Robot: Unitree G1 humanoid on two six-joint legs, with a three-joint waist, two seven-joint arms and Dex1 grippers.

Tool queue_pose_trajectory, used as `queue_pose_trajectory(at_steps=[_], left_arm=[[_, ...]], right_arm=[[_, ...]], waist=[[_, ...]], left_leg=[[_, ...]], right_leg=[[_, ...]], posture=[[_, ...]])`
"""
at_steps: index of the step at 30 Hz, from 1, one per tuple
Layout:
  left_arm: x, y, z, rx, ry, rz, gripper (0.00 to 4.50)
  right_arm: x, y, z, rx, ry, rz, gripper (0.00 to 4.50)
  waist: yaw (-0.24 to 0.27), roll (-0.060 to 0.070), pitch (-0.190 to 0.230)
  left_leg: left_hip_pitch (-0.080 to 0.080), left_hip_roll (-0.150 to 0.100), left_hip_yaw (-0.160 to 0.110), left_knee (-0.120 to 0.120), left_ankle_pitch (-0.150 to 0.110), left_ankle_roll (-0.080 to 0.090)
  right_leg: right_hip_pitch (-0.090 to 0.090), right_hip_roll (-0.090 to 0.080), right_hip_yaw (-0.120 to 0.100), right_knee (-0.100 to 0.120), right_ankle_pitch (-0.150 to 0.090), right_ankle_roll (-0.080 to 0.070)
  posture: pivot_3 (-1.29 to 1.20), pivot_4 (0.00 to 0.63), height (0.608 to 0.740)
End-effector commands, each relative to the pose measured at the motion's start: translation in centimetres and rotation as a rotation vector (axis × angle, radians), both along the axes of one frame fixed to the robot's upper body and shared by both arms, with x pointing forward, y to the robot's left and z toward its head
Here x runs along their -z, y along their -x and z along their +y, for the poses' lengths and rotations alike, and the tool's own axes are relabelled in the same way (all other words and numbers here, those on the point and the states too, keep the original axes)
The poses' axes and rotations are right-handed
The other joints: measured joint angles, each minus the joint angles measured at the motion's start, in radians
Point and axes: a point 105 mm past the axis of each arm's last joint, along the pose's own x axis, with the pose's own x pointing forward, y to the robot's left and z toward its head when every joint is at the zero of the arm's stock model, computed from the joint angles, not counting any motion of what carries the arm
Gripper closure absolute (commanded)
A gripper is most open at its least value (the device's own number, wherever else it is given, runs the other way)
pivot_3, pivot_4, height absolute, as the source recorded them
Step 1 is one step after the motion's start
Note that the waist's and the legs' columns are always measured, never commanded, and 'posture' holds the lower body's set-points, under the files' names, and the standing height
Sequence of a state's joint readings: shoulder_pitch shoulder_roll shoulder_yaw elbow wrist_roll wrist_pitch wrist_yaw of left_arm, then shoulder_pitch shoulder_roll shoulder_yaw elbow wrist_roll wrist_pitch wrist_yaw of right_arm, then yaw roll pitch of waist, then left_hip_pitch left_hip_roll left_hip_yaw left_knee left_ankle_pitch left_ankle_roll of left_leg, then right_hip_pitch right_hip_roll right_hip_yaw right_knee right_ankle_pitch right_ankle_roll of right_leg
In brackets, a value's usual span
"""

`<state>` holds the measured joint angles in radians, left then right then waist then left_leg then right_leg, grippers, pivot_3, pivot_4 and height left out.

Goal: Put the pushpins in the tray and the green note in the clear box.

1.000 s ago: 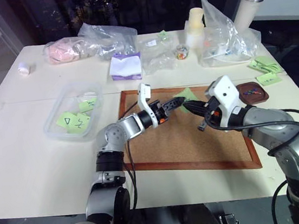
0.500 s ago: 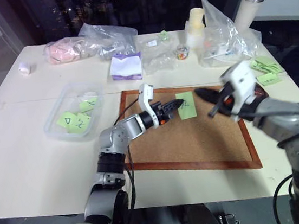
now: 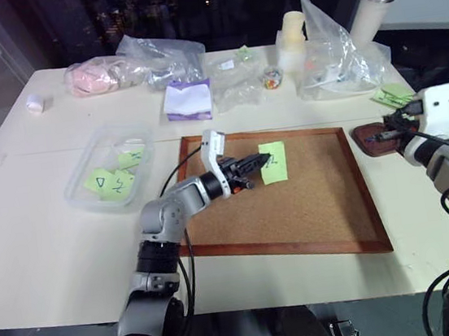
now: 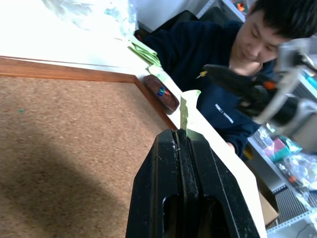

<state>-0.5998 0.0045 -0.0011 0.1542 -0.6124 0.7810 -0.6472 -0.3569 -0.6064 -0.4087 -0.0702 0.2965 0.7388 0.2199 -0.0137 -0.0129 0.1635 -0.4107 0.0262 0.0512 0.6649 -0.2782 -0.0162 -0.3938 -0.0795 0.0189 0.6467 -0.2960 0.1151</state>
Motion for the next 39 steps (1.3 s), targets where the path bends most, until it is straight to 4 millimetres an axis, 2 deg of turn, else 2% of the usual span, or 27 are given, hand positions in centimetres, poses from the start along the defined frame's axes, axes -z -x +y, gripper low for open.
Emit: queue_pose_trajectory(at_steps=[1,4,8,11,17,20,22,26,29,32,36,39], left_arm=[[-1.0,0.6,-0.2,0.024,0.009,-0.046,4.45],[-0.8,0.7,-0.1,0.019,0.002,-0.046,4.45],[-0.6,0.8,0.0,0.017,-0.01,-0.058,4.45],[-0.4,1.2,-0.2,0.03,-0.026,-0.07,4.5],[-0.3,1.5,0.0,0.028,-0.057,-0.094,4.5],[-0.3,2.0,0.4,0.035,-0.094,-0.132,4.5],[-0.4,2.3,1.2,0.032,-0.13,-0.175,4.5],[-1.5,3.5,3.1,0.043,-0.183,-0.262,4.5],[-2.3,4.2,5.1,0.033,-0.234,-0.328,4.5],[-3.5,4.6,7.5,0.013,-0.281,-0.388,4.5],[-5.0,4.8,11.0,-0.021,-0.348,-0.435,4.5],[-7.0,3.4,14.4,-0.144,-0.363,-0.445,4.5]], right_arm=[[-0.7,-0.5,-1.8,0.084,-0.006,-0.042,4.5],[0.7,-1.2,-2.5,0.094,-0.05,-0.012,4.5],[1.8,-2.0,-2.1,0.052,-0.056,0.012,4.5],[2.0,-2.3,-1.8,0.03,-0.073,0.01,3.64],[2.3,-2.4,-2.0,0.043,-0.073,0.013,0.61],[1.9,-2.3,-1.8,0.036,-0.063,0.005,0.61],[1.0,-2.2,-0.6,-0.017,-0.078,-0.018,0.61],[-0.9,-1.0,4.1,-0.258,-0.118,-0.038,0.61],[-1.7,1.6,9.5,-0.552,-0.101,-0.014,0.61],[-2.2,3.8,13.0,-0.744,-0.09,0.009,0.61],[-2.7,5.0,15.7,-0.883,-0.081,0.007,0.61],[-2.5,5.2,16.8,-0.927,-0.069,0.017,0.61]], waist=[[0.001,0.0,0.0],[0.001,0.0,0.0],[0.001,0.0,0.0],[0.001,0.0,0.0],[0.001,0.0,0.0],[0.0,0.0,0.0],[-0.001,0.001,0.0],[-0.003,0.002,0.0],[0.001,0.002,0.0],[0.001,0.001,0.0],[0.001,0.001,0.001],[0.0,0.0,0.001]], left_leg=[[0.0,0.0,0.0,0.0,0.0,0.0],[0.0,0.0,0.0,0.0,0.0,0.0],[0.0,0.0,0.0,0.0,0.0,0.0],[0.0,0.0,0.001,0.0,0.0,-0.001],[0.0,0.0,0.0,0.0,0.001,-0.001],[0.0,0.0,0.0,0.0,0.001,-0.002],[0.0,0.0,0.0,0.0,0.001,-0.002],[0.0,0.002,0.0,-0.001,0.001,-0.002],[0.0,0.003,0.0,0.0,0.0,-0.001],[0.0,0.004,0.0,0.0,0.0,0.0],[0.0,0.004,-0.001,0.0,0.0,0.0],[0.0,0.004,-0.001,0.0,0.0,0.0]], right_leg=[[0.0,0.0,0.0,0.0,0.0,0.0],[0.0,0.0,0.0,0.0,0.0,0.0],[0.0,0.0,0.0,0.0,0.0,0.0],[0.0,0.0,0.0,0.0,0.0,0.0],[0.0,0.0,0.0,0.0,0.0,0.0],[0.0,0.0,0.0,0.0,0.0,0.0],[0.0,0.0,0.0,0.0,0.0,0.0],[-0.001,0.001,0.001,0.0,0.0,0.0],[0.0,0.001,0.001,0.0,0.0,0.0],[0.0,0.0,0.001,0.0,0.0,0.0],[0.001,0.0,0.0,0.0,0.0,0.0],[0.0,0.0,0.0,0.0,0.0,0.0]], posture=[[0.0,0.15,0.74],[0.0,0.15,0.74],[0.0,0.15,0.74],[0.0,0.15,0.74],[0.0,0.15,0.74],[0.0,0.15,0.74],[0.0,0.15,0.74],[0.0,0.15,0.74],[0.0,0.15,0.74],[0.0,0.15,0.74],[0.0,0.15,0.74],[0.0,0.15,0.74]])
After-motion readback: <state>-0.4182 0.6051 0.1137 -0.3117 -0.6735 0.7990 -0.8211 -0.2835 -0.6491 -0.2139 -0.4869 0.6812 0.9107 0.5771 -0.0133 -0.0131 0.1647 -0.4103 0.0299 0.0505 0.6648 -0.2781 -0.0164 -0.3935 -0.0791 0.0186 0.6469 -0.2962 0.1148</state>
